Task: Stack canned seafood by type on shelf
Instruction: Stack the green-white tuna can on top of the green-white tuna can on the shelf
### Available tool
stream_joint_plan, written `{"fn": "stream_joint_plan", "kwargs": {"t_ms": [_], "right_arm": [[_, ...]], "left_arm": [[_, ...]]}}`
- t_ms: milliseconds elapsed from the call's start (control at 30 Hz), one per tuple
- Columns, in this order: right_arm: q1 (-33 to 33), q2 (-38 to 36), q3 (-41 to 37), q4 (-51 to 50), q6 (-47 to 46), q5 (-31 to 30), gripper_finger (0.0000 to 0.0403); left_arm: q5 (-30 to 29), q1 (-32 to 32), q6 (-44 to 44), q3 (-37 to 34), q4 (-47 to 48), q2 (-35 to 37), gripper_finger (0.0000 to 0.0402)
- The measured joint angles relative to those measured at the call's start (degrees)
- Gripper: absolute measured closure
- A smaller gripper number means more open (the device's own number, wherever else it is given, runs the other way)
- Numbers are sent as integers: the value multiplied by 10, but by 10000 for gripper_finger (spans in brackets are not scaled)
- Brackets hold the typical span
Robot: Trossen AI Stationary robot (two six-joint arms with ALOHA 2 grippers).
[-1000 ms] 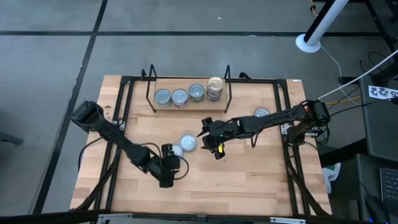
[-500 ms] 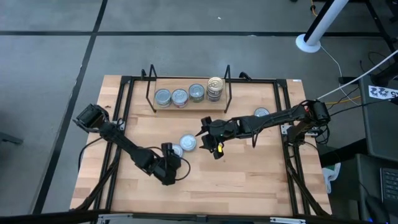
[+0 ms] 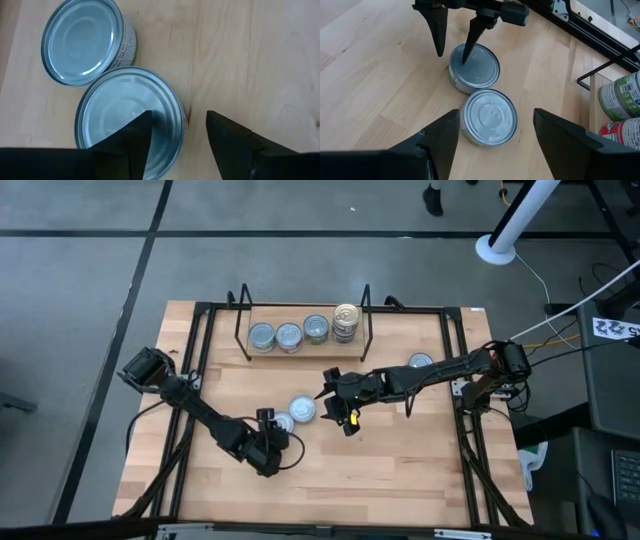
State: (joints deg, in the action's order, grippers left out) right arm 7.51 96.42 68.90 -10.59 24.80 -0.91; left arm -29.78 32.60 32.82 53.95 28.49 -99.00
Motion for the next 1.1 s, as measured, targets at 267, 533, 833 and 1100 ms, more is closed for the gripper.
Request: {"fn": "stream_joint_plan", "kwargs": {"t_ms": [267, 533, 833, 1100], "right_arm": [[0, 0, 0, 0, -3, 0, 150], [0, 0, 0, 0, -4, 0, 150], [0, 31, 1, 3, -36, 0, 150], [0, 110, 0, 54, -16, 0, 150]], "left_arm": [[0, 0, -2, 0, 11, 0, 248], [-20, 0, -28, 3, 12, -25, 277], [-29, 0, -59, 2, 10, -28, 323], [-40, 0, -36, 1, -3, -29, 384]]}}
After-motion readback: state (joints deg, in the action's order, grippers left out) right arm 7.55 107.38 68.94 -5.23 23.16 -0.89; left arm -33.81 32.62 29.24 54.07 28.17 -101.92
